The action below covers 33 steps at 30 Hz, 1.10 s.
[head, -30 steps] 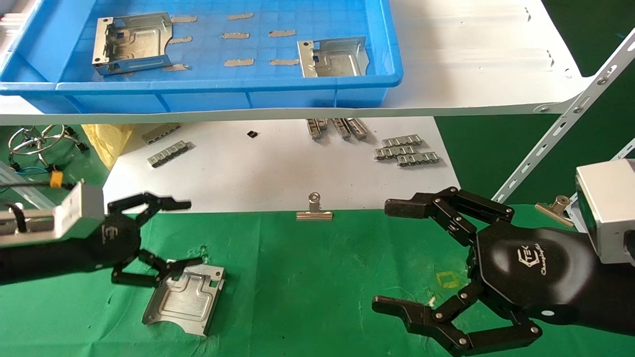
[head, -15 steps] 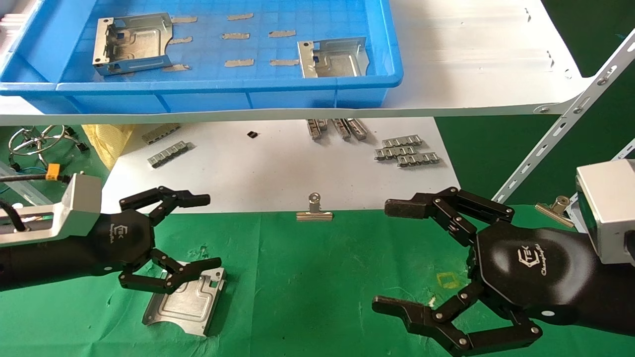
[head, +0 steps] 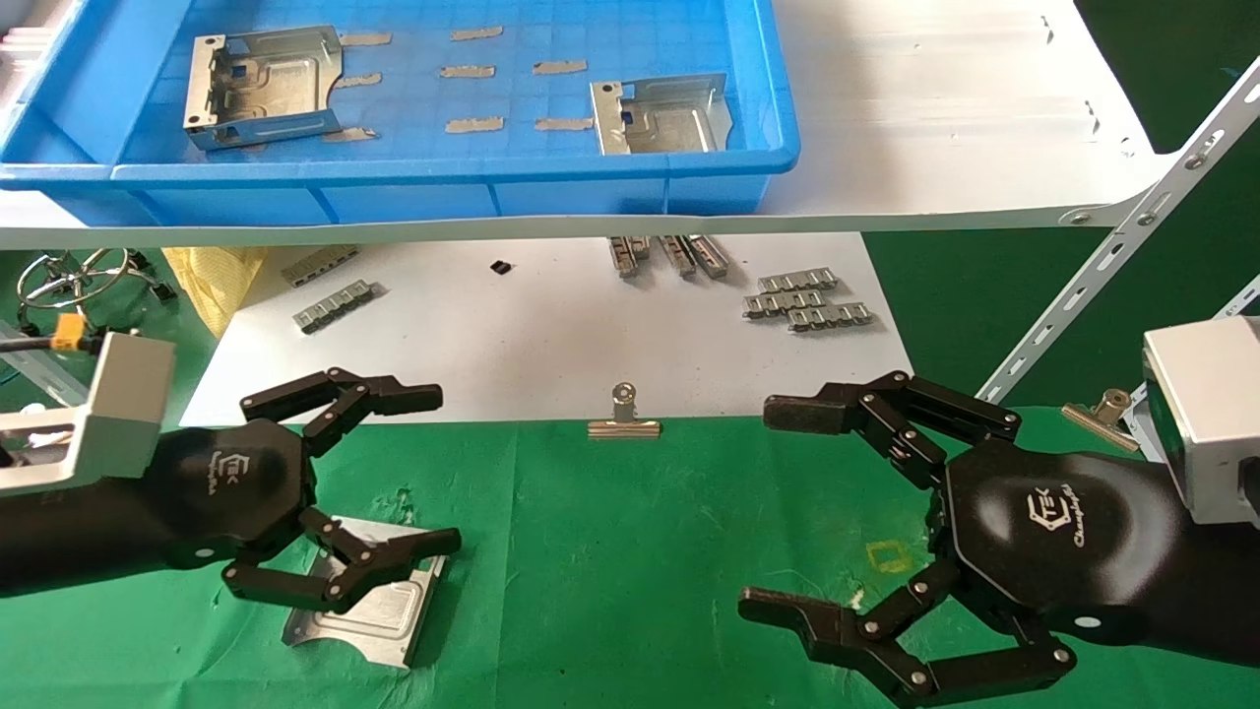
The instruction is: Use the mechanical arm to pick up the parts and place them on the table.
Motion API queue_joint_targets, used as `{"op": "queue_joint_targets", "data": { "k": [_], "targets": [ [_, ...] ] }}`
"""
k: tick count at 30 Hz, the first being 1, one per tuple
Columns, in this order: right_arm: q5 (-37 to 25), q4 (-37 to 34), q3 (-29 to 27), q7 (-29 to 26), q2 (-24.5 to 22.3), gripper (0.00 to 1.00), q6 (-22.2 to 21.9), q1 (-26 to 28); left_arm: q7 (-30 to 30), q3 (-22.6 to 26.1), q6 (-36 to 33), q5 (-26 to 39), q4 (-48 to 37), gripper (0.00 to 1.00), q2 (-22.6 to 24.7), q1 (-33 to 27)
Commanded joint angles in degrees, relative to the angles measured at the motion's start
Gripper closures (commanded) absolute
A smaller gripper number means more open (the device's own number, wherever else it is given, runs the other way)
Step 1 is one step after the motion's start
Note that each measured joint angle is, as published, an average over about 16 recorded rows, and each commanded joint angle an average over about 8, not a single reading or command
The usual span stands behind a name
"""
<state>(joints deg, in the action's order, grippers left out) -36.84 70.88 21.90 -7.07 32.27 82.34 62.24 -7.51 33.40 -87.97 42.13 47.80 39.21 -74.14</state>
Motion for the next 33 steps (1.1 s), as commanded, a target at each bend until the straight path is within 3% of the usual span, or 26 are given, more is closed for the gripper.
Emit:
{"op": "queue_joint_targets", "data": {
  "k": [1,24,33],
  "targets": [
    [0.0,0.0,0.0,0.0,0.0,0.0,0.0,0.0,1.5,-1.4,0.2,0.0,2.1,0.0,-0.3,1.0],
    [0.0,0.0,0.0,0.0,0.0,0.0,0.0,0.0,17.7,-16.9,2.2,-0.3,25.1,0.0,-4.1,12.2],
    [0.0,0.0,0.0,0.0,0.0,0.0,0.0,0.0,18.8,-18.4,2.4,-0.3,27.3,0.0,-4.5,13.4]
  ]
}}
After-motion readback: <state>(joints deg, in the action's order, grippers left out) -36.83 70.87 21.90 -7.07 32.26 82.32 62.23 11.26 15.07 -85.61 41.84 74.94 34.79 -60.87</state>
